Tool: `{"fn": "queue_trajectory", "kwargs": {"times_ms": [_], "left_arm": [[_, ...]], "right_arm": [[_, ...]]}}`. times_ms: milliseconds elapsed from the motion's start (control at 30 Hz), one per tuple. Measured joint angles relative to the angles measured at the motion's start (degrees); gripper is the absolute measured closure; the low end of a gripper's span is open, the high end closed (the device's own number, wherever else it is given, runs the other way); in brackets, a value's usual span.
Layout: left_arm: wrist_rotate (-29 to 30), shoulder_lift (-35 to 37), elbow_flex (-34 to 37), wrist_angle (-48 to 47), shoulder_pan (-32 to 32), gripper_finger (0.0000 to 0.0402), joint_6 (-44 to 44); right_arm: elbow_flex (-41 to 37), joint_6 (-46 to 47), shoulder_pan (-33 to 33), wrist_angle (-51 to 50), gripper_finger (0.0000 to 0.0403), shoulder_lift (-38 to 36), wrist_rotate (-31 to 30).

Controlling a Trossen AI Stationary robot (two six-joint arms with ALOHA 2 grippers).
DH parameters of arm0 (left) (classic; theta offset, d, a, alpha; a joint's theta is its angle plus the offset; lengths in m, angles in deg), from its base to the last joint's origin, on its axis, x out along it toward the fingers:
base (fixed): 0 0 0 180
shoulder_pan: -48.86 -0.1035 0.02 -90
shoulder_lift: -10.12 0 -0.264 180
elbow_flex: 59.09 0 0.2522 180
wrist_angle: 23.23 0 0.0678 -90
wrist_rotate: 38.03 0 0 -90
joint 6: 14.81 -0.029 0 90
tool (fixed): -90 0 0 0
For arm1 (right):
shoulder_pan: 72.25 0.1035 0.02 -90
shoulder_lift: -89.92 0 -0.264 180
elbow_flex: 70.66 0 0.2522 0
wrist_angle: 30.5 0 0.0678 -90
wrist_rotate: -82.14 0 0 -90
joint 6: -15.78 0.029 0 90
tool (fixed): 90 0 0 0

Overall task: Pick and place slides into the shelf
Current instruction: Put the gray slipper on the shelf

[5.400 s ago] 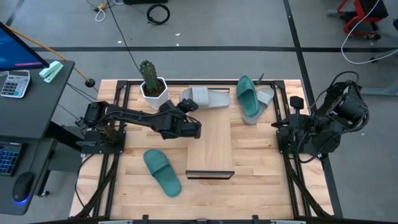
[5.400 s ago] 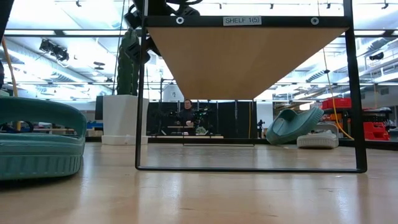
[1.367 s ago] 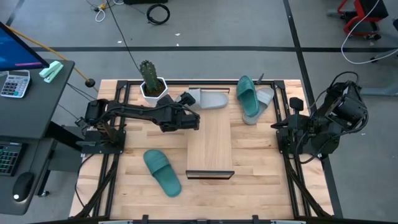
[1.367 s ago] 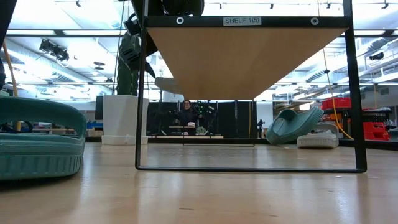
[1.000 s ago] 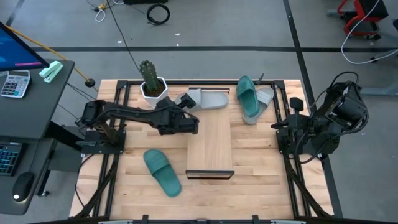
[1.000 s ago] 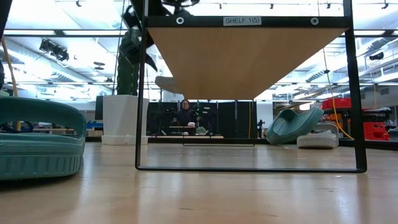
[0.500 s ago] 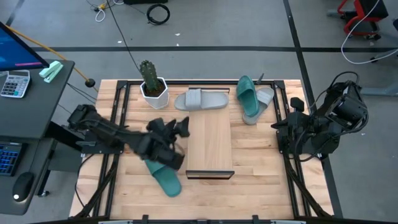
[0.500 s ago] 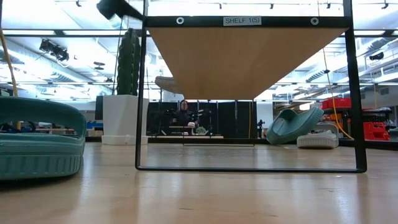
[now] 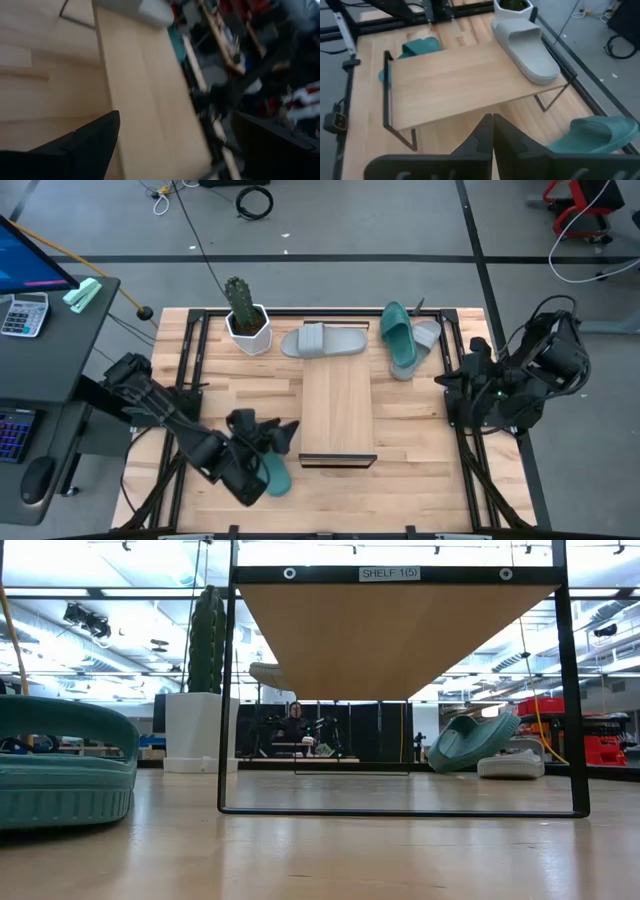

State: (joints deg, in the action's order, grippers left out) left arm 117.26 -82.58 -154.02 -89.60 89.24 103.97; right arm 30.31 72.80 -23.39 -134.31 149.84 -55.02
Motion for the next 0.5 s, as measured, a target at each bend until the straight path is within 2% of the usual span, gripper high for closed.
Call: {"fn": "queue_trajectory", "kwargs": {"times_ms": [133, 333, 500], "left_arm": [[-3.79, 0.00, 0.00, -0.04, 2.82, 0.0015, -3.31], [-10.84, 0.00, 0.00, -3.09, 6.58, 0.0015, -7.64], [-17.02, 0.00, 0.00, -8.18, 8.68, 0.0015, -10.06]], "right_arm": [[-5.26, 5.57, 0.00, 0.07, 0.0392, -0.03, 0.50], [-15.73, 20.79, 0.02, 1.23, 0.0392, 0.08, 6.60], [-19.65, 29.32, 0.00, 3.69, 0.0392, 0.08, 6.90]]}}
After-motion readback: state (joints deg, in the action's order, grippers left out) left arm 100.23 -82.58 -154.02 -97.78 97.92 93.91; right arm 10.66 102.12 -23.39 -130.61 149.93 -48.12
